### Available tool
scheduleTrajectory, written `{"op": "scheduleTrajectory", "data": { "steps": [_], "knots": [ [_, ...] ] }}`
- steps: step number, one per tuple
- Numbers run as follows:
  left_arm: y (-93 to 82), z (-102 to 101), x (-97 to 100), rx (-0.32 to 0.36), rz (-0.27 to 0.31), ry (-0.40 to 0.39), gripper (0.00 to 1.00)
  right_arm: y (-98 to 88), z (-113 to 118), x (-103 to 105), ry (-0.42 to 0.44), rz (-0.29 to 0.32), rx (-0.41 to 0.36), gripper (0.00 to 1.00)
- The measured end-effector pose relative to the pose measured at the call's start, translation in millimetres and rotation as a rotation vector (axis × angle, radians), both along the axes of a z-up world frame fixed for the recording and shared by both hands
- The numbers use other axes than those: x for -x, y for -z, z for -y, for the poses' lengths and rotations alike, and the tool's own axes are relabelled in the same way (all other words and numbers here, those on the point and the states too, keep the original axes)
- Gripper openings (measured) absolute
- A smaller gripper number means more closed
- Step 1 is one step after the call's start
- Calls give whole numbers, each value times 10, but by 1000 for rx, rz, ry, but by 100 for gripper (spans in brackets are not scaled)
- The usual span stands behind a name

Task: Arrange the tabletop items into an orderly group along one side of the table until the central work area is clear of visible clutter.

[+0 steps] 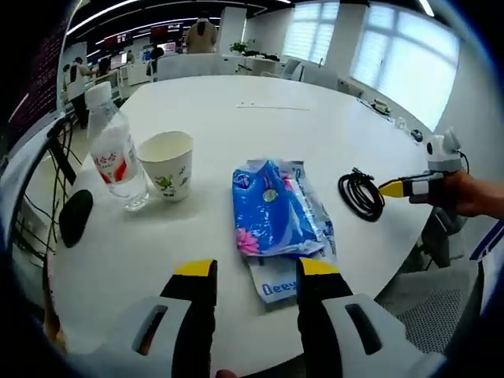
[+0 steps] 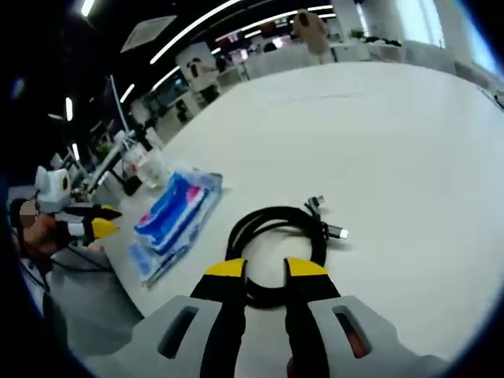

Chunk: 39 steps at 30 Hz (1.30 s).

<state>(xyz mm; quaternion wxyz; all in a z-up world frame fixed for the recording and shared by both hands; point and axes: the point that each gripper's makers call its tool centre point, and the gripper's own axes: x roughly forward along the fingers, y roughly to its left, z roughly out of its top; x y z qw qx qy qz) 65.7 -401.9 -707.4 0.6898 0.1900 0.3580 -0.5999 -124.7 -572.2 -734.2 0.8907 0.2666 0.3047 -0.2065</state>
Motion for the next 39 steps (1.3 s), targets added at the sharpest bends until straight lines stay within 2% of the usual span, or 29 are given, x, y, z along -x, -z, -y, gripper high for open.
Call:
{"op": "scheduleTrajectory", "data": {
  "steps": [3, 8, 16, 22, 31, 39],
  "knots": [
    [-2, 61, 62, 3, 0, 16, 39, -26, -12, -58, -10, 10, 1, 16],
    [-3, 103, 136, 22, -44, -16, 38, -63, -42, -138, -40, 16, 3, 17],
    [63, 75, 218, 28, -140, -128, 36, -84, -85, -317, -101, 15, 6, 17],
    [156, 34, 236, 19, -211, -215, 34, -114, -125, -662, -211, 9, 31, 17],
    [209, 91, 318, 14, -292, -277, 31, -126, -190, -1309, -360, -4, 63, 19],
    [300, 169, 285, 3, -298, -308, 27, -34, -242, -1750, -449, -31, 86, 26]
  ]
}}
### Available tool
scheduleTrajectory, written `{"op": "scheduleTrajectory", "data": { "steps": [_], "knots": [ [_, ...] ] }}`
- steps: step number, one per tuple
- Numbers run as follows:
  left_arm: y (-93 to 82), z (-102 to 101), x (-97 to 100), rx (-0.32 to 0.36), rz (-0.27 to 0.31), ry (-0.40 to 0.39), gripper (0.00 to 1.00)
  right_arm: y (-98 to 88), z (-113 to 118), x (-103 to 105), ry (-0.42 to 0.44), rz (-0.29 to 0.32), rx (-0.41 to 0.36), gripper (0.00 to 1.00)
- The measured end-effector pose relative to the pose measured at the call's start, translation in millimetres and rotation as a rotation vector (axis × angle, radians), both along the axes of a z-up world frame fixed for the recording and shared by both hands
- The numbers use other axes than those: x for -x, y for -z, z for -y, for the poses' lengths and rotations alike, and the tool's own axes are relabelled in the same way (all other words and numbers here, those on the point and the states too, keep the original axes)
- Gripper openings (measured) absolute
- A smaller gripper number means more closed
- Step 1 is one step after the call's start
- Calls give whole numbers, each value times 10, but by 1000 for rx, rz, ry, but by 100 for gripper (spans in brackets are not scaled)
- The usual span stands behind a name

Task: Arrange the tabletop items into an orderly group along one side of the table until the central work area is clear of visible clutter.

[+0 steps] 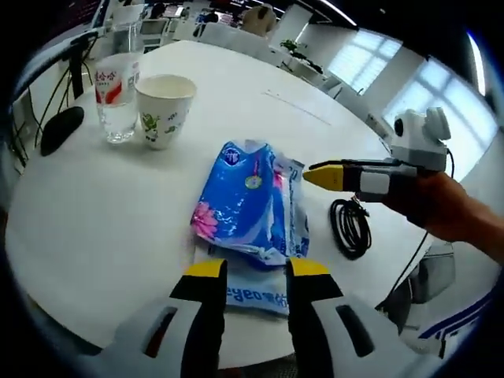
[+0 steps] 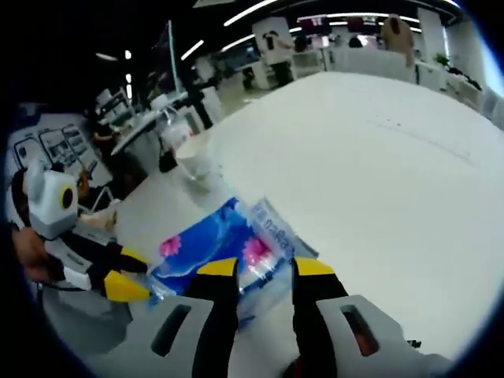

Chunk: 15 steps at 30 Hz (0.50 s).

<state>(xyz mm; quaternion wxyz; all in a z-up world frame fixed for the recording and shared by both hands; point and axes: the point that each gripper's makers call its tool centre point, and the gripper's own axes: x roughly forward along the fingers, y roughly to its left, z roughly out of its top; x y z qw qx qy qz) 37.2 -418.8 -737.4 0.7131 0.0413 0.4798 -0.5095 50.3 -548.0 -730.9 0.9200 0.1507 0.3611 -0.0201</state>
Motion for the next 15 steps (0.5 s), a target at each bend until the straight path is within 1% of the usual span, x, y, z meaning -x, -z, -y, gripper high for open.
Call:
{"op": "scheduleTrajectory", "data": {
  "steps": [2, 4, 5, 7, 10, 12, 15],
  "knots": [
    [-2, 22, -8, 4, -11, -18, 27, 16, -5, -80, -26, -2, 22, 29],
    [7, 42, -14, 8, -9, -21, 26, -8, 32, -157, -43, 21, 71, 28],
    [16, 49, -12, 7, -3, -18, 25, -8, 32, -191, -36, 26, 61, 24],
    [46, 56, 0, 4, 1, -15, 24, -16, 10, -262, -33, 45, 34, 22],
    [96, 54, 24, -5, -13, -15, 23, 13, -40, -317, -50, 40, 27, 22],
    [105, 58, 18, -8, -13, -15, 22, 40, -88, -331, -67, 36, 21, 21],
    [125, 69, -12, -15, -7, -13, 20, 87, -104, -329, -70, 29, 15, 19]
  ]
}}
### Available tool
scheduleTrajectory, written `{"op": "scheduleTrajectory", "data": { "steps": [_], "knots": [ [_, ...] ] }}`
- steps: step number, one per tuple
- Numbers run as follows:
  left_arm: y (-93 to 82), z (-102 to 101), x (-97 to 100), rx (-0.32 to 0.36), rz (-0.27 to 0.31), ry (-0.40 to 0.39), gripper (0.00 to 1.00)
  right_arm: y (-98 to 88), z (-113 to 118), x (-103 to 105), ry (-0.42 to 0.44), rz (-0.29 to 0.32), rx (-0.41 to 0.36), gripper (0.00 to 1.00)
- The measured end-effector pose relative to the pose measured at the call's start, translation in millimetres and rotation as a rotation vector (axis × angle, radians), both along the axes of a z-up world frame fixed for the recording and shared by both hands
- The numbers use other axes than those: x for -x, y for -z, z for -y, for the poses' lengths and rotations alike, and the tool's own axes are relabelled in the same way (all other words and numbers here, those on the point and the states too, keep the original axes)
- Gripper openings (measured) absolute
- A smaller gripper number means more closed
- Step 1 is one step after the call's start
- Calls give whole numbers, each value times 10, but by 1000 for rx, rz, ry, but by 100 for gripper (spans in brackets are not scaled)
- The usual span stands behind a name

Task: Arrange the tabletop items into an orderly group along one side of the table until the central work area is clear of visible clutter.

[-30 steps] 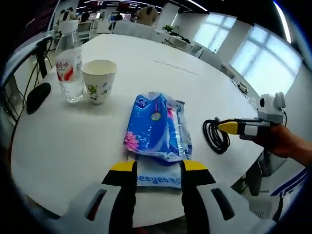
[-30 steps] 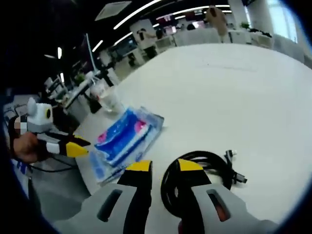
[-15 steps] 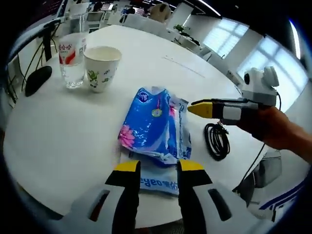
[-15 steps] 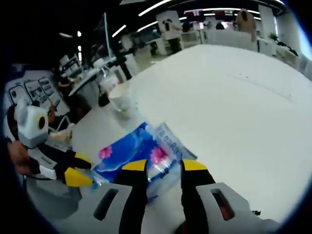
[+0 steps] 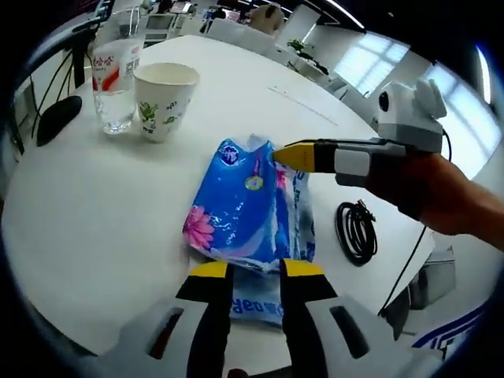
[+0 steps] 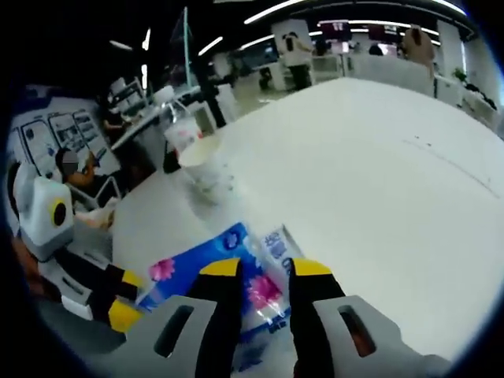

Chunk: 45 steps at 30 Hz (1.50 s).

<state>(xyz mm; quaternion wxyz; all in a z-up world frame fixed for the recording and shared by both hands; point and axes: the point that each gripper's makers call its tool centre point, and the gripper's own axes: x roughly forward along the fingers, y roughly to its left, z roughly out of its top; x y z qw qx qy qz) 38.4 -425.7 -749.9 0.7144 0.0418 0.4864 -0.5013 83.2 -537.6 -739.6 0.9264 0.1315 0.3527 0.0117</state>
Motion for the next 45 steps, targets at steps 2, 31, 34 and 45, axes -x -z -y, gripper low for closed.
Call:
{"op": "scheduleTrajectory", "data": {
  "steps": [2, 31, 34, 45],
  "knots": [
    [5, 5, -20, -2, 6, -3, 16, 5, -28, 14, -1, -1, -15, 15],
    [-7, -119, -185, -42, 121, 7, 4, -7, -178, 805, 88, -21, -27, 0],
    [-4, -129, -177, -47, 124, 10, 6, 143, -209, 876, 79, -75, -13, 9],
    [-31, -111, -145, -50, 137, 19, 5, 118, -203, 924, 115, -45, -45, 0]
  ]
}}
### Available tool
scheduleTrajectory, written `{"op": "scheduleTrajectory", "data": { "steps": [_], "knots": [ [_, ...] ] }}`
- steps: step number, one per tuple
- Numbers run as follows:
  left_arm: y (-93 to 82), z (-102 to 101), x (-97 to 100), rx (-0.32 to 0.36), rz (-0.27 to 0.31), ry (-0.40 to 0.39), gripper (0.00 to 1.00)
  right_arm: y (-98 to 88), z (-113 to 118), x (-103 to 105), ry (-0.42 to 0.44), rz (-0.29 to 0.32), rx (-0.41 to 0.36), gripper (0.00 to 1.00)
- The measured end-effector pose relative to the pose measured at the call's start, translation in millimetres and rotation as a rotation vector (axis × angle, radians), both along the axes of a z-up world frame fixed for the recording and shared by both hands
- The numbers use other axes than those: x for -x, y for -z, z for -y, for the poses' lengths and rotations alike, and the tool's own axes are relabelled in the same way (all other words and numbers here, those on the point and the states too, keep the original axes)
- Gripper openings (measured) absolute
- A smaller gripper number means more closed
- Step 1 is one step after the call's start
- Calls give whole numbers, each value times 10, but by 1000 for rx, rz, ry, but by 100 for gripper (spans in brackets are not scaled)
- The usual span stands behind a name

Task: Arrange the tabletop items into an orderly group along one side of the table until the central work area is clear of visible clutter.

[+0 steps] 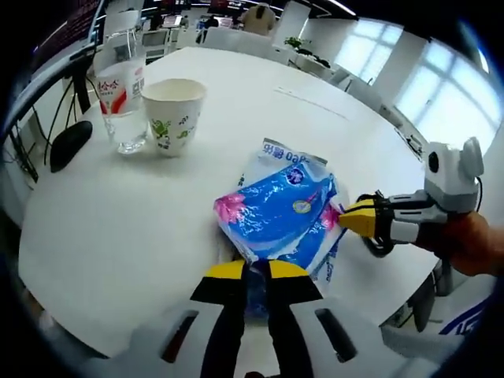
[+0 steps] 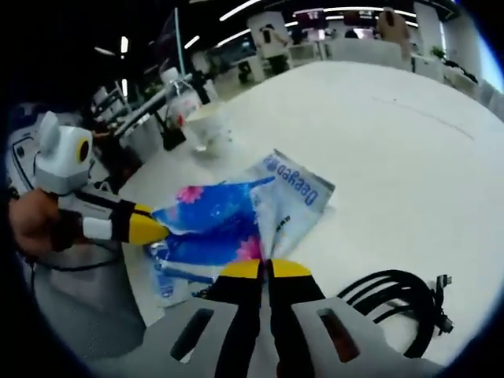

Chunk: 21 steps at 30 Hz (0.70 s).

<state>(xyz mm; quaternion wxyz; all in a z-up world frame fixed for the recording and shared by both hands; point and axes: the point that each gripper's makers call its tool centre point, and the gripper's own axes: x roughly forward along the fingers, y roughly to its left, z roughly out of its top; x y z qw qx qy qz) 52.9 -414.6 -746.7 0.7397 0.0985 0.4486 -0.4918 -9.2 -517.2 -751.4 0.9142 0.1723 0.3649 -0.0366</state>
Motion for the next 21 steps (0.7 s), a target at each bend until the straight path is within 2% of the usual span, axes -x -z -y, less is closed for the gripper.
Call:
{"op": "scheduleTrajectory", "data": {
  "steps": [3, 6, 10, 21],
  "knots": [
    [-53, 76, 35, 11, 1, 14, 6, -74, 82, 30, 16, 19, 5, 0],
    [-115, 202, 71, 30, 2, 34, 6, -167, 208, 69, 70, 50, -4, 0],
    [-101, 377, 90, 28, 6, 62, 5, -268, 424, 175, 158, 82, -8, 0],
    [-139, 914, 264, 44, -1, 145, 5, -262, 941, 611, 382, 102, -39, 0]
  ]
}}
